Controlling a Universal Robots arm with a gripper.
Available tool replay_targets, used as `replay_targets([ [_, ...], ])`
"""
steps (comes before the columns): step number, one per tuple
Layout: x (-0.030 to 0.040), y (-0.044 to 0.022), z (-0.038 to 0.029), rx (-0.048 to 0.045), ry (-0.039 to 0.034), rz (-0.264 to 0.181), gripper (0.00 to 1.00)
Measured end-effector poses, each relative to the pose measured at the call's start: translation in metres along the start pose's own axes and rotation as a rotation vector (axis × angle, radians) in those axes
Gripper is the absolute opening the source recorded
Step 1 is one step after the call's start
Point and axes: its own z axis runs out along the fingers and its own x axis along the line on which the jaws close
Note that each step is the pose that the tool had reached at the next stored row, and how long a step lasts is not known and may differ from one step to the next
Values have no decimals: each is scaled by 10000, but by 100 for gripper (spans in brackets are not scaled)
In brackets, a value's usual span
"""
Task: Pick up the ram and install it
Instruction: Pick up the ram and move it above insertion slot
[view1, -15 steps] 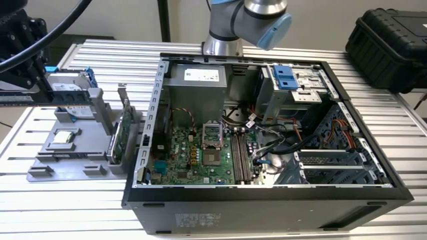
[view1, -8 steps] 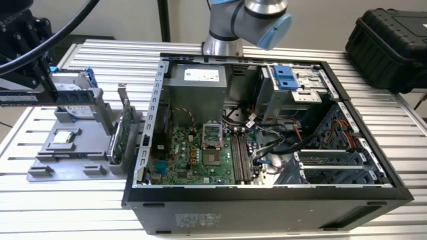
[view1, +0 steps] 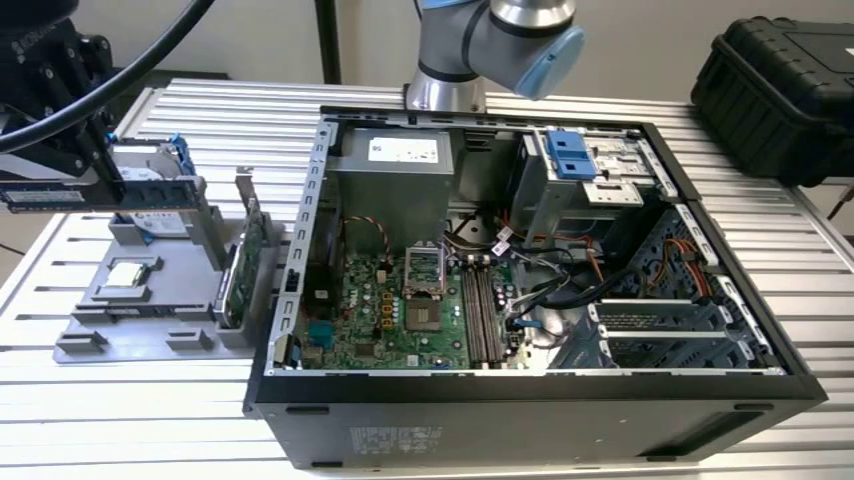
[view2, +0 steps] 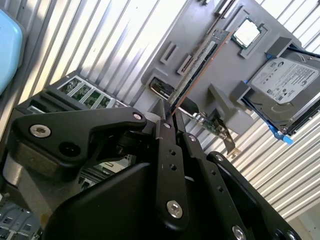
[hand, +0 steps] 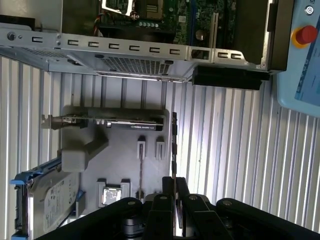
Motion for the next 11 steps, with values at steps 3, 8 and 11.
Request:
replay_targets([
  [3, -1, 23, -2, 0, 1, 0, 0],
  [8, -4, 63, -7, 0, 0, 0, 0],
  [11, -5, 87, -10, 1, 0, 0, 0],
])
